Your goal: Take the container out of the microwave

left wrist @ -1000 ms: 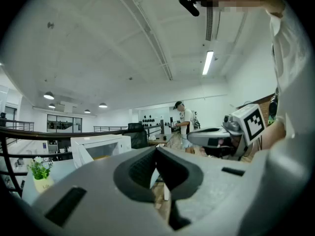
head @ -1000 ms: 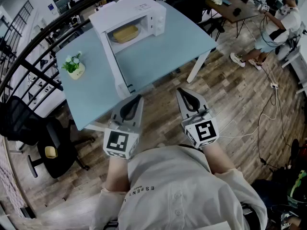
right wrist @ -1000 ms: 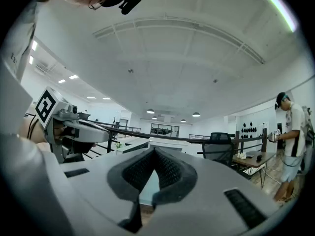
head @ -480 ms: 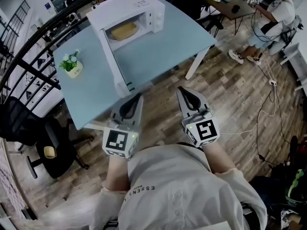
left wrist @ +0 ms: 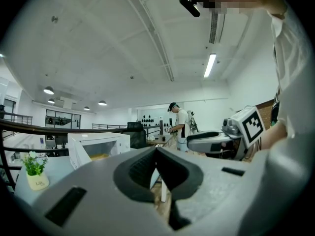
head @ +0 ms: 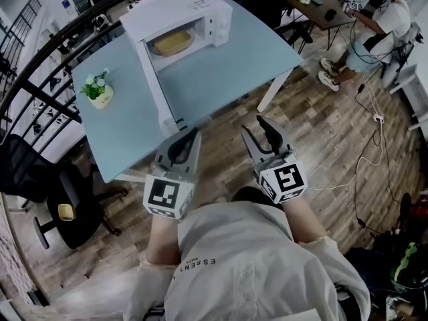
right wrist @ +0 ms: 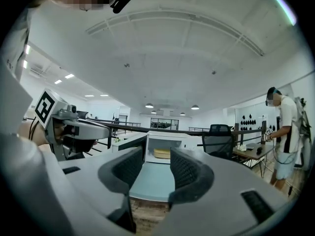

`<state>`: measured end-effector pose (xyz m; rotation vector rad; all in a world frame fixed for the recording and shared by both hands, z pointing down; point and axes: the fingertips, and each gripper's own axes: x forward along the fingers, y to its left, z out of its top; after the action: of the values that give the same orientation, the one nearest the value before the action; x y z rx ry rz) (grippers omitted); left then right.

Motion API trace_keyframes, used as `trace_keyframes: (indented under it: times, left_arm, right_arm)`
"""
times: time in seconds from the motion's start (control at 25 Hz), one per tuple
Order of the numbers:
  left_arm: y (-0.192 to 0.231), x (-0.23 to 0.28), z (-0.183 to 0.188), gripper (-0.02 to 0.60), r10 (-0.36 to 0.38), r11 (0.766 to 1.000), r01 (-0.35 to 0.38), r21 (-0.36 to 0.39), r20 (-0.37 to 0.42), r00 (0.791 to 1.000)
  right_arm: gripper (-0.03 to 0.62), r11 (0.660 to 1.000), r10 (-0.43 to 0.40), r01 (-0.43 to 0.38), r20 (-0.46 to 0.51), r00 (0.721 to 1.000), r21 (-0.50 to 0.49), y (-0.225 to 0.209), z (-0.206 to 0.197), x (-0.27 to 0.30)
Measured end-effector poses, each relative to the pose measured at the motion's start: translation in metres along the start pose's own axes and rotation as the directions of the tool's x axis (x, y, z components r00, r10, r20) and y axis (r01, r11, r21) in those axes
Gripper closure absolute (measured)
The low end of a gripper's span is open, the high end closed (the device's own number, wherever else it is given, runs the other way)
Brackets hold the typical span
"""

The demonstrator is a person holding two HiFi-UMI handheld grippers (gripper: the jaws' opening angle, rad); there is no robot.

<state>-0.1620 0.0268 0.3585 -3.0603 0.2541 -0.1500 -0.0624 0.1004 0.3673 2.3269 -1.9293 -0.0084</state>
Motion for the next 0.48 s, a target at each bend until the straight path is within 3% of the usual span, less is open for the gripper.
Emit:
trace_keyframes:
  times: [0.48]
  left_arm:
    - [0.016, 0.045, -0.019, 0.58, 0.045, 0.999, -0.045, -0.01, -0.047, 0.998]
  right_arm:
    - [0.424, 0.998, 0.063, -0.062, -0.004, 0.998, 0.012, -0.037, -0.018, 0.045]
